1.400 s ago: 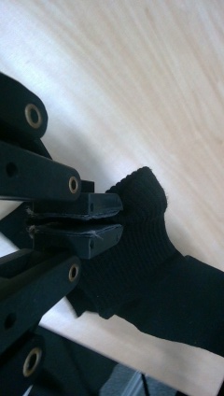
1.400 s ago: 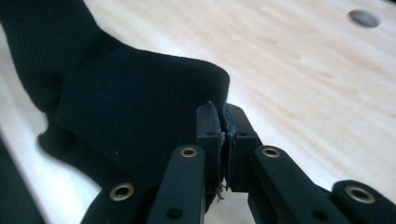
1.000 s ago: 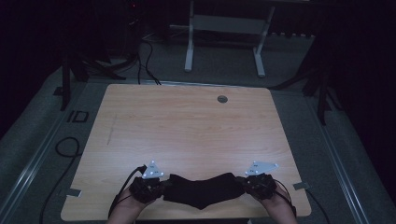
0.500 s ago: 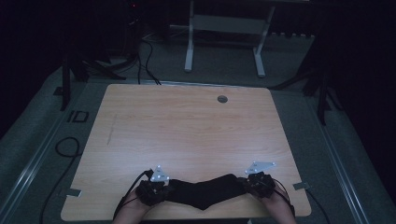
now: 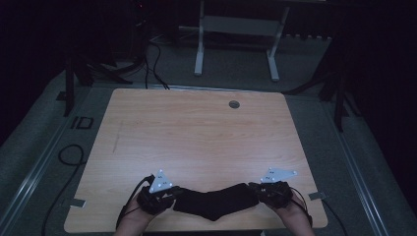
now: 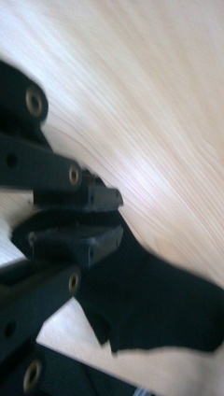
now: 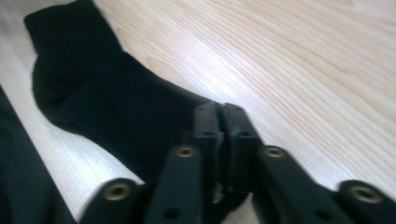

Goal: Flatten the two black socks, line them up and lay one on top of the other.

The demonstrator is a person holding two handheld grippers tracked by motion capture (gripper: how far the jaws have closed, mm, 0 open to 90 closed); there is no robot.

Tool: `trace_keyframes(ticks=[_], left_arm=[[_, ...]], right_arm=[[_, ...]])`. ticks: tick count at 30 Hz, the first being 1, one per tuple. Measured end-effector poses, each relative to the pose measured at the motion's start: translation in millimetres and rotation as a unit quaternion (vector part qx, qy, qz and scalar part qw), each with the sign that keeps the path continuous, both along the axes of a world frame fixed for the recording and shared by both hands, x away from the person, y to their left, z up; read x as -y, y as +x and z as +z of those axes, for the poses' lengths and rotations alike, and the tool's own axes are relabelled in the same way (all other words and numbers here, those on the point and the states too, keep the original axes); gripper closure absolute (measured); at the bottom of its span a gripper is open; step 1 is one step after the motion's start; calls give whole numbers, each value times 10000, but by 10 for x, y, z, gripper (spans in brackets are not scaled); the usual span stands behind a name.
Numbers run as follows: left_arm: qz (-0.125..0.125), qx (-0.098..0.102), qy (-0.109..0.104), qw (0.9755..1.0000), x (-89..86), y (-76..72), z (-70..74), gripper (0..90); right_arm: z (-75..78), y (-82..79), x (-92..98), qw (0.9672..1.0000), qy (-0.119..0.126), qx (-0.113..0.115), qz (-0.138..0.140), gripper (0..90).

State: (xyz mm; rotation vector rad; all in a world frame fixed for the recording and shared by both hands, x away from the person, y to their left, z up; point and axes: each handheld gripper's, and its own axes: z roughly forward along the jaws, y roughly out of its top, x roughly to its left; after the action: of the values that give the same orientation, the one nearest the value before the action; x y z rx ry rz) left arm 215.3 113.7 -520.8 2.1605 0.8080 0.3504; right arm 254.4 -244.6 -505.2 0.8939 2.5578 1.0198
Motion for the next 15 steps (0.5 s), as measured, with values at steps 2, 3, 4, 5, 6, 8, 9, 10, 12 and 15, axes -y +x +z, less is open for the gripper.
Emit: trace_keyframes(ticks=[2,3,4,5,6,8,9,10,12,15], left_arm=[[-191,296,99,9993,72,-49,-35,891],[-245,402,168,9987,96,-60,-58,899],[-324,410,179,9985,112,-63,-85,900],[-398,456,187,9980,127,-69,-121,900],[-445,449,208,9978,136,-69,-143,900],[-520,433,263,9974,147,-59,-201,900],[-545,394,273,9974,147,-49,-227,900],[-556,263,278,9977,148,-34,-258,900],[-560,168,320,9978,151,-20,-302,900],[-581,38,452,9973,162,15,-388,900]], right_arm=[[-9,-46,-71,9998,-85,183,78,898],[-22,-48,-87,9997,-101,193,116,899],[-44,-48,-103,9996,-128,205,132,899],[-74,-42,-114,9996,-132,188,138,899],[-117,-31,-124,9997,-150,129,142,899],[-190,-18,-134,9997,-194,56,163,899],[-219,-13,-138,9996,-237,29,175,899],[-254,-10,-141,9994,-276,9,184,899],[-322,6,-146,9993,-323,-81,180,899],[-416,42,-146,9988,-421,-215,152,899]])
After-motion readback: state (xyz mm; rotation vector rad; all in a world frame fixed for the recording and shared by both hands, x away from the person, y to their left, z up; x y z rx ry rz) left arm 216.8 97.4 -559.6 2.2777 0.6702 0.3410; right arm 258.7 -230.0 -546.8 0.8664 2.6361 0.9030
